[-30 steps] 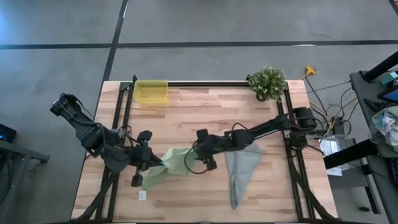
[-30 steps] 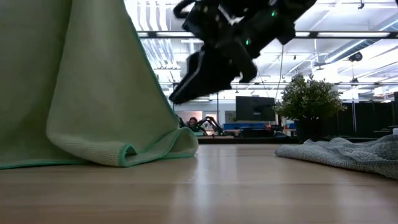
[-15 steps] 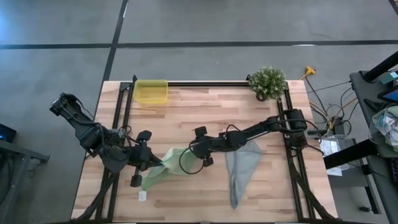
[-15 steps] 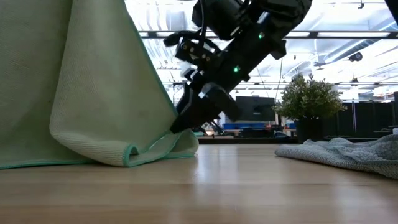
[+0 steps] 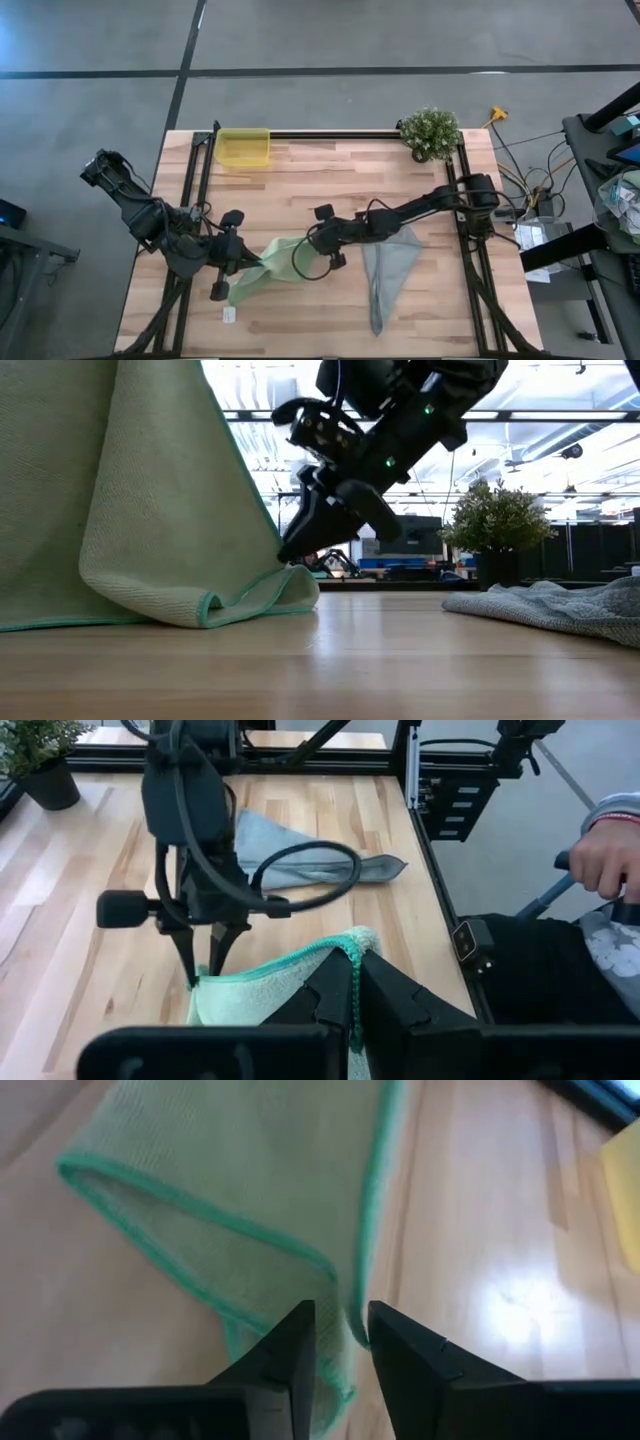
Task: Roll microfiber towels into tight, uniform cylinder then place into a basket
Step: Fold the green towel
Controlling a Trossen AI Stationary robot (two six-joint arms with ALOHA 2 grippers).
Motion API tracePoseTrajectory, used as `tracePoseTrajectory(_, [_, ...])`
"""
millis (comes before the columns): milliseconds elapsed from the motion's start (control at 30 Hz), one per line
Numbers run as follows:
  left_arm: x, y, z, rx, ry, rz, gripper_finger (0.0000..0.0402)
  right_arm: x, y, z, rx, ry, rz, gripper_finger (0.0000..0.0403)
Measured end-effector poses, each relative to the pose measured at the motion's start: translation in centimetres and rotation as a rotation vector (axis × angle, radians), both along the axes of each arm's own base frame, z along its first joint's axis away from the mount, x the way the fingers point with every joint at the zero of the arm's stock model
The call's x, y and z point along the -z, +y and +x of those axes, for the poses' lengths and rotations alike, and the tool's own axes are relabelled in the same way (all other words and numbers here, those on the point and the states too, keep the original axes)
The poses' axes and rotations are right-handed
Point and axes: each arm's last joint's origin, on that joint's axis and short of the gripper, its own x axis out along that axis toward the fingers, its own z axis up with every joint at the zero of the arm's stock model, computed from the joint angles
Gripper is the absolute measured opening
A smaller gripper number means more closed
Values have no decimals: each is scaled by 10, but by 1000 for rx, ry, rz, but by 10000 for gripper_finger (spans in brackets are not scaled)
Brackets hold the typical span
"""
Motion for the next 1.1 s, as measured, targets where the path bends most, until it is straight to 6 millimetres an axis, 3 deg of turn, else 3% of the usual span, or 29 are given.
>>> tracePoseTrajectory(333, [1, -1, 1, 0, 3, 3, 0, 3, -3, 2, 8, -6, 0, 108])
tracePoseTrajectory(833, [1, -1, 1, -2, 3, 5, 0, 1, -3, 4, -2, -37, -7, 13])
tracePoseTrajectory(1100, [6, 0, 1, -16, 13, 28, 0, -5, -3, -3, 78, 45, -102, 9])
